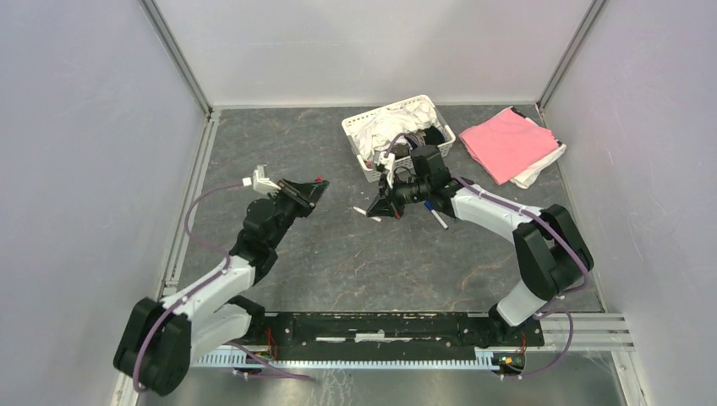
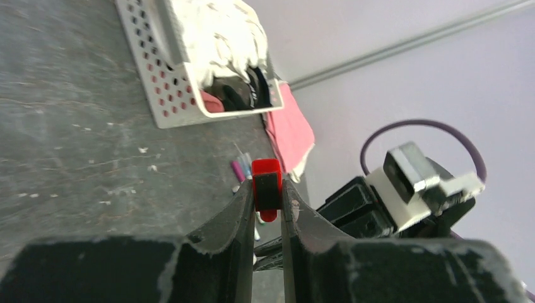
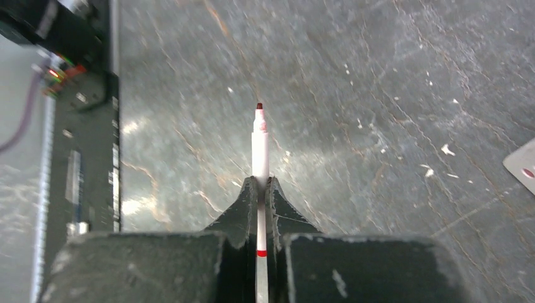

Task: Insert the pens into the pen caps
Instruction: Insert the pen cap onto the pen.

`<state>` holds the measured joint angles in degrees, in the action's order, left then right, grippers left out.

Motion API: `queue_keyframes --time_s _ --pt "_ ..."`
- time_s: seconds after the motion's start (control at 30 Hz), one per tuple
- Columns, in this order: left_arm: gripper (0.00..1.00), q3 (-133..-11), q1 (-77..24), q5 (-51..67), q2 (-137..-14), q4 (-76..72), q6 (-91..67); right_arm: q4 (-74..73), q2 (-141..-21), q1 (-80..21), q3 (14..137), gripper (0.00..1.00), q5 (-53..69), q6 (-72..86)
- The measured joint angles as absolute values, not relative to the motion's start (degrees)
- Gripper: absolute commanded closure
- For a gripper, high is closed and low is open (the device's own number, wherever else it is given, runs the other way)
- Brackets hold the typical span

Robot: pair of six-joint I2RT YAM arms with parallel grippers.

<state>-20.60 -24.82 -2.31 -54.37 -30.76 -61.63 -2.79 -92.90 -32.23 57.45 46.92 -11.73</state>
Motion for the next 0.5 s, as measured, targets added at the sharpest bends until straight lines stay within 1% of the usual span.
queue_keyframes --time_s 0.2,0.33,0.5 --pt "0.98 -20.7 -24.8 4.3 -64.5 -44.6 -65.0 9.1 -91.2 -29.8 55.3 1.0 54.0 5.4" --pt "0.98 -22.2 -24.8 6.6 -67.2 -49.2 -66.2 16.9 -89.3 -28.7 54.0 1.0 56.5 15.7" --pt "0.98 -25.0 -25.0 8.5 -67.6 -52.9 -66.2 29.7 -88.1 -28.3 52.3 1.0 58.2 29.6"
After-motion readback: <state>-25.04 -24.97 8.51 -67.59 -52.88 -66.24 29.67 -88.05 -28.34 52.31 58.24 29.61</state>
